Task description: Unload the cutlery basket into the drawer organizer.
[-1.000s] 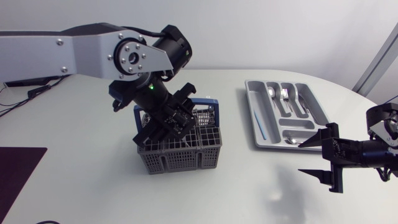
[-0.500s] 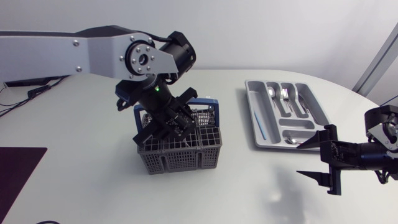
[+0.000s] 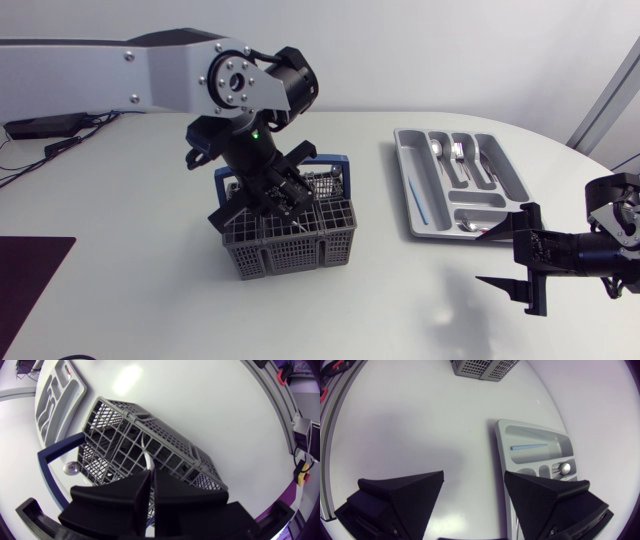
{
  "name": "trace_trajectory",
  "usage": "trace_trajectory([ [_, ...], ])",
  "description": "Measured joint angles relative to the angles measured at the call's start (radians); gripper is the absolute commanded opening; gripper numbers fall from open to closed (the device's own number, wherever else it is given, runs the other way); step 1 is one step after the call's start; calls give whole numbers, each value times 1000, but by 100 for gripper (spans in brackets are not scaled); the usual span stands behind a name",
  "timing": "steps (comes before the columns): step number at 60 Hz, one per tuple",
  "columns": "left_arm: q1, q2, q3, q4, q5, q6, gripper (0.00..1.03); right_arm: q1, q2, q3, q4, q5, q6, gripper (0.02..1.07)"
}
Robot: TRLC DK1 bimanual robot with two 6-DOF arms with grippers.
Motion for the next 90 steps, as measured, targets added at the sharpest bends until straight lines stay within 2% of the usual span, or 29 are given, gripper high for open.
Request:
trace_trajectory([
  [12, 0, 0, 40, -43, -6, 8, 5, 0, 0, -13, 5, 0, 0, 89],
  [34, 0, 0, 52, -47, -5, 8, 7, 0, 0, -29, 18, 0, 0, 89],
  [38, 0, 0, 52, -46, -5, 8, 23, 0, 0, -33, 18, 0, 0, 89],
  [44, 0, 0, 57, -30, -3, 2, 71, 0, 0, -34, 19, 0, 0, 89],
  [47, 0, 1, 66, -23, -3, -15, 87, 0, 0, -37, 18, 0, 0, 89],
  [51, 0, 2, 75, -20, -2, -28, 99, 0, -3, -42, 18, -6, 0, 89],
  [62, 3, 0, 93, -11, 1, -103, 99, 16, -85, -45, 2, -57, 56, 90],
  [72, 23, -44, 88, 56, 60, -248, 99, 158, -213, -16, -21, -83, 325, 92],
  [81, 49, -193, -21, 240, 74, -425, 99, 351, -259, 74, -12, -89, 689, 92],
  [90, 74, -336, -223, 423, 80, -562, 99, 532, -252, 123, 55, -44, 977, 92],
])
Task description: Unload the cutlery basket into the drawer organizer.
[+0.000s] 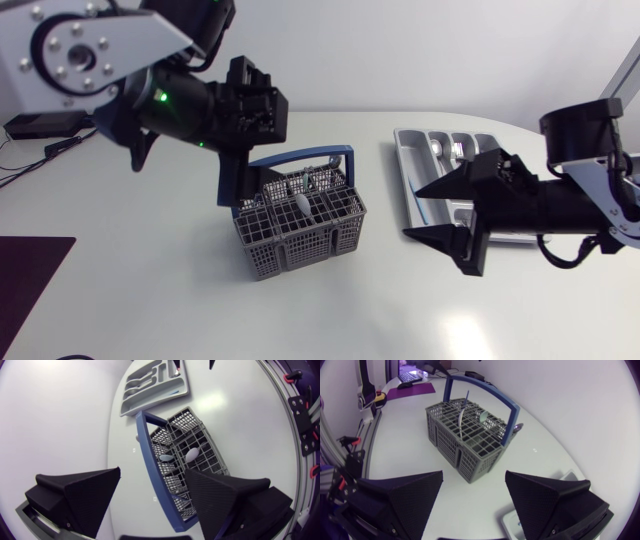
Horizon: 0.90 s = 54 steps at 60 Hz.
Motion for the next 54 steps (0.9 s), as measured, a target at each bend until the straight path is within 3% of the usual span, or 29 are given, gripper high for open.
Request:
trace_trajectory([
  [9, 6, -120, -179, 109, 20, -101, 99, 183, 69, 50, 94, 102, 241, 90],
  [16, 18, -202, -243, 154, 25, -145, 99, 288, 160, 114, 149, 170, 373, 76],
  [25, 47, -295, -294, 178, 37, -188, 99, 370, 299, 206, 201, 219, 518, 74],
  [35, 86, -346, -346, 203, 58, -215, 99, 414, 376, 250, 208, 270, 610, 74],
  [54, 122, -372, -417, 239, 84, -222, 99, 478, 450, 285, 257, 373, 690, 61],
])
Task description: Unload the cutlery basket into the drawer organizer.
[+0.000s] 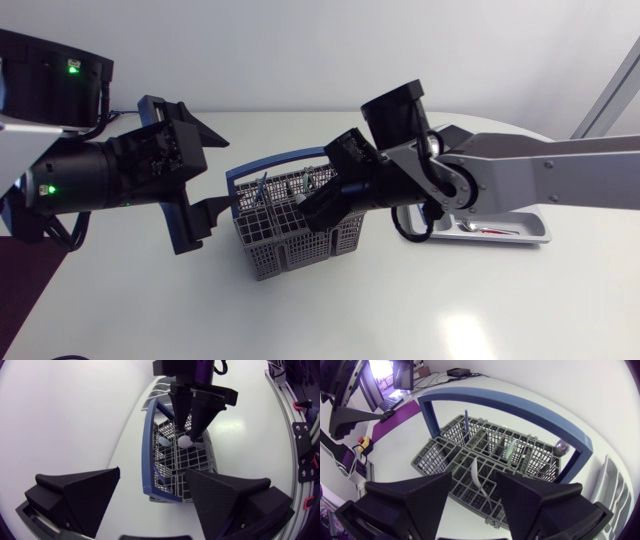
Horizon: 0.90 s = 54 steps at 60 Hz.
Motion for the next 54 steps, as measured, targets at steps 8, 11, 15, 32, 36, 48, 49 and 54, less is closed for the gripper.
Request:
trace_trajectory([
  [8, 0, -13, -9, 4, 0, 0, 99, 5, 31, 0, 42, 23, 11, 49],
  [11, 1, -15, -10, 8, 4, 0, 99, 5, 37, 0, 53, 26, 15, 46],
  [15, 1, -20, -14, 13, 7, 0, 99, 5, 39, 0, 59, 29, 15, 42],
  [32, 1, -32, -38, 18, 7, 0, 99, 25, 52, 0, 72, 29, 18, 16],
  [36, 1, -34, -39, 18, 7, 0, 99, 29, 57, 0, 72, 29, 18, 12],
  [48, 1, -38, -46, 18, 7, 0, 99, 29, 60, 0, 73, 29, 18, 8],
  [49, 1, -39, -48, 18, 7, 0, 99, 30, 60, 0, 75, 28, 18, 8],
  [54, 1, -39, -54, 17, 7, 0, 99, 29, 57, -1, 89, 25, 18, 8],
])
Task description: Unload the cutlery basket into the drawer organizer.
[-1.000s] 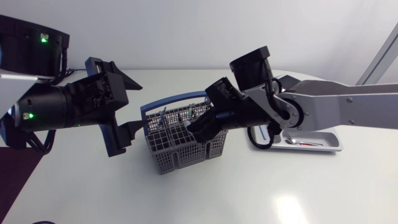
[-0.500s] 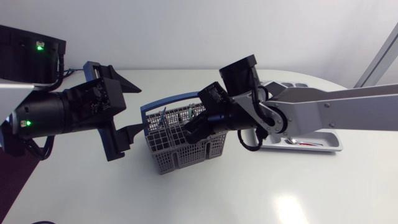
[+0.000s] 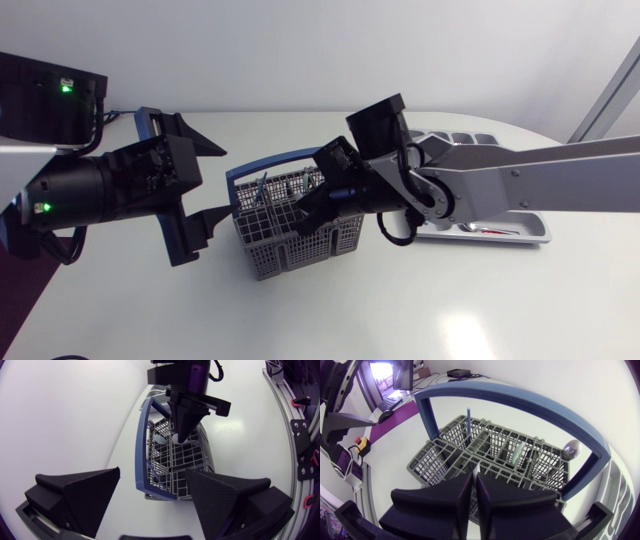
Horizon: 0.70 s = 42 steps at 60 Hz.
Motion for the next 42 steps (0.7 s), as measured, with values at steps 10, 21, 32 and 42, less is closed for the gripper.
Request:
trace_trajectory([
  [10, -2, 0, -3, 0, 0, 0, 99, -1, -39, -25, 34, -20, 1, 8],
  [21, -6, -3, -7, 0, 0, 0, 99, -1, -93, -55, 68, -64, 23, 8],
  [32, -7, -17, -17, 0, 0, 0, 99, -5, -170, -95, 124, -106, 43, 8],
  [42, -11, -20, -22, 0, 0, -10, 99, -24, -229, -128, 158, -136, 72, 8],
])
